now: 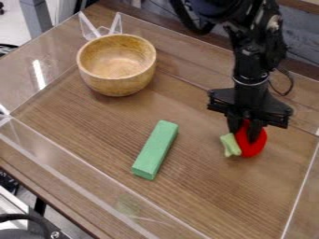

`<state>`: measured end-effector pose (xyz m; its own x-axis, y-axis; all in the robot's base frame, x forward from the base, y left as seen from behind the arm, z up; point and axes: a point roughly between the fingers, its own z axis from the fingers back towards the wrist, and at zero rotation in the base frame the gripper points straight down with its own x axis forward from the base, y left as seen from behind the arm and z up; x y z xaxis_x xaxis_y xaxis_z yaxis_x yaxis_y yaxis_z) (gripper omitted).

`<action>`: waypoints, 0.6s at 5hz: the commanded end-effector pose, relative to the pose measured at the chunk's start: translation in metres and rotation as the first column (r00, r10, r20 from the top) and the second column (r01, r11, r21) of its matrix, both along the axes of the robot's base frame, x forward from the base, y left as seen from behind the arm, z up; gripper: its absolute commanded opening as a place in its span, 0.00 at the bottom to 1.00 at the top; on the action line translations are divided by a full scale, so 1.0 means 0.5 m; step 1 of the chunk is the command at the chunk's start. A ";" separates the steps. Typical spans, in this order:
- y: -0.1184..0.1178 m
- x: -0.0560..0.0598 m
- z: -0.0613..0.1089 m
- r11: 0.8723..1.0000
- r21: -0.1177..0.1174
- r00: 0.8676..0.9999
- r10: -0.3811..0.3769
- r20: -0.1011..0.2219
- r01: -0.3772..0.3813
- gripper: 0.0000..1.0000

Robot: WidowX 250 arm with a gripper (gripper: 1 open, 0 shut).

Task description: Move the red fruit to the right

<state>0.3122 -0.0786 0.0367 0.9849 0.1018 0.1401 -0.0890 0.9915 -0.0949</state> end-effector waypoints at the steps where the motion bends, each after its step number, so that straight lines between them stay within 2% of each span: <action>1: 0.007 0.005 0.005 0.999 0.004 0.998 -0.051 0.023 0.050 1.00; 3: 0.058 0.018 -0.005 1.000 0.011 0.999 0.015 0.042 -0.015 1.00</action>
<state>0.3179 -0.0564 0.0309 0.9793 0.1145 0.1670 -0.0997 0.9905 -0.0944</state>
